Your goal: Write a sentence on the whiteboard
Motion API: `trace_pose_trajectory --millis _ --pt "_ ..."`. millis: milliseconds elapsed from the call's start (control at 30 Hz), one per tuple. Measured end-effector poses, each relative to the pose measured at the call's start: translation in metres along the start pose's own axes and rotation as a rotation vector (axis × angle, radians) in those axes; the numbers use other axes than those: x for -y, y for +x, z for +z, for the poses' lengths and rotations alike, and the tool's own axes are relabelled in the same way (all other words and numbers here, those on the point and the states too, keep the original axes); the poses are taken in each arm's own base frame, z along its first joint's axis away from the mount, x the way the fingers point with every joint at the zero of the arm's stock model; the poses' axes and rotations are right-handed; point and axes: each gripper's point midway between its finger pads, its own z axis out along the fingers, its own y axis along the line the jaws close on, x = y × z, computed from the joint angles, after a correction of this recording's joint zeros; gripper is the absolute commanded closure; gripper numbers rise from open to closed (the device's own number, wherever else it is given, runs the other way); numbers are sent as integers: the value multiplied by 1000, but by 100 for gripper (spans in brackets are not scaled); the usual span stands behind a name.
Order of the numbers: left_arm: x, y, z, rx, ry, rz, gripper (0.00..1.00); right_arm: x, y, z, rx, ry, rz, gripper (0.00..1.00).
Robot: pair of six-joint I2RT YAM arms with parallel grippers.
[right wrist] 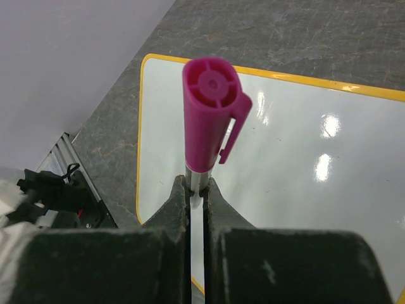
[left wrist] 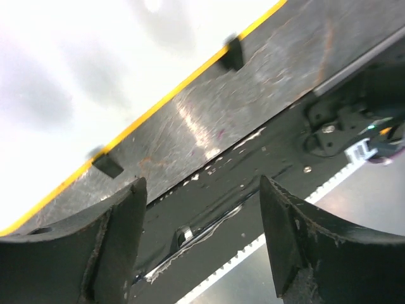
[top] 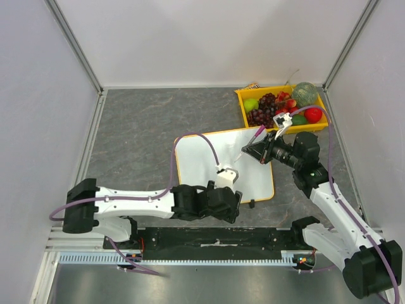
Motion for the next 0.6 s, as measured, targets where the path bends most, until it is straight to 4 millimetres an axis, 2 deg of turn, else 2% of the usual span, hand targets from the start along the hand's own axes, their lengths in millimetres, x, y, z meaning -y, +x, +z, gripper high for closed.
trace_pose_trajectory --millis 133,267,367,433,600 --pt "11 -36 -21 91 70 42 19 1 0 -3 1 17 -9 100" --pt "1 -70 -35 156 116 32 18 3 2 -7 -1 35 -18 100" --pt "-16 -97 -42 209 147 -16 18 5 3 -8 -4 47 -20 100" --pt "-35 -112 -48 242 162 -59 18 6 4 -8 -7 53 -21 100" --pt "-79 -133 -71 333 182 -143 15 7 6 -9 -14 59 -23 100"
